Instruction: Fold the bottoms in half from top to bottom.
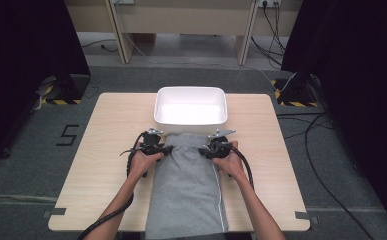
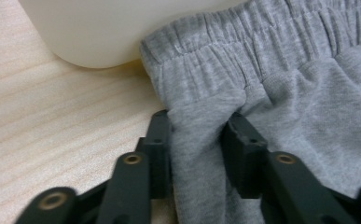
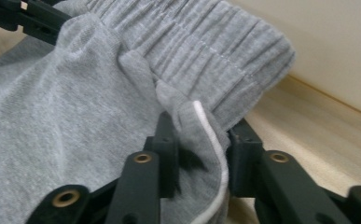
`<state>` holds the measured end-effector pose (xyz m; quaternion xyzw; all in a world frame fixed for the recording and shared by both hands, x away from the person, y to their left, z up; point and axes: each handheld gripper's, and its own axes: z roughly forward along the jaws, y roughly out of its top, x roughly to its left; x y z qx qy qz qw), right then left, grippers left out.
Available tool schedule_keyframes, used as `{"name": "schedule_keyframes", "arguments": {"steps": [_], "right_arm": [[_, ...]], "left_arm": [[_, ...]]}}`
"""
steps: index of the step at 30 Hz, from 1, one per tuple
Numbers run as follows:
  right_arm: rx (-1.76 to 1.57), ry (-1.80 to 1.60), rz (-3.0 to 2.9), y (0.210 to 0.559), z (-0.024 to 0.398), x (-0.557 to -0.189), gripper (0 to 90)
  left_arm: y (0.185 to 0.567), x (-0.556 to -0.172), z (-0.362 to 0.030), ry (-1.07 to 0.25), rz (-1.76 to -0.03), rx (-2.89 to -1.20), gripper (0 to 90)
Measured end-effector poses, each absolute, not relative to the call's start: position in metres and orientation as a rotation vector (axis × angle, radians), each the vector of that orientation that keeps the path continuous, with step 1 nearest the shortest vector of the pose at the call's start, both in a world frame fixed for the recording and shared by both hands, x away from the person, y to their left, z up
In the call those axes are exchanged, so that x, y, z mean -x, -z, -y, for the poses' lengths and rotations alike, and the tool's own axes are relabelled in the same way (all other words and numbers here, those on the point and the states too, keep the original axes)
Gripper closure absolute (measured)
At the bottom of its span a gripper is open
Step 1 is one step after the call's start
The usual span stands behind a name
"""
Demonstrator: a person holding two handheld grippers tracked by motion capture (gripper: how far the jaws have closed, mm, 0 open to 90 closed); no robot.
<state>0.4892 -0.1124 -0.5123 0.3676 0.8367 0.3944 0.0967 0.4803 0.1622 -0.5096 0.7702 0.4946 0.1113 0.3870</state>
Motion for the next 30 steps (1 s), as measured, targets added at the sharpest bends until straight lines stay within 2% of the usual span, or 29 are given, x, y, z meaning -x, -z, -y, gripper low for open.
{"name": "schedule_keyframes", "arguments": {"steps": [9, 30], "right_arm": [[-1.099, -1.238, -2.475, 0.503, 0.116, -0.486, 80.3], [-0.939, -1.400, -2.386, 0.443, 0.126, -0.474, 81.1]], "left_arm": [[0.500, -0.475, -0.164, -0.308, -1.221, -1.954, 84.0], [0.440, -0.460, -0.174, -0.375, -1.051, -1.909, 86.3]]}}
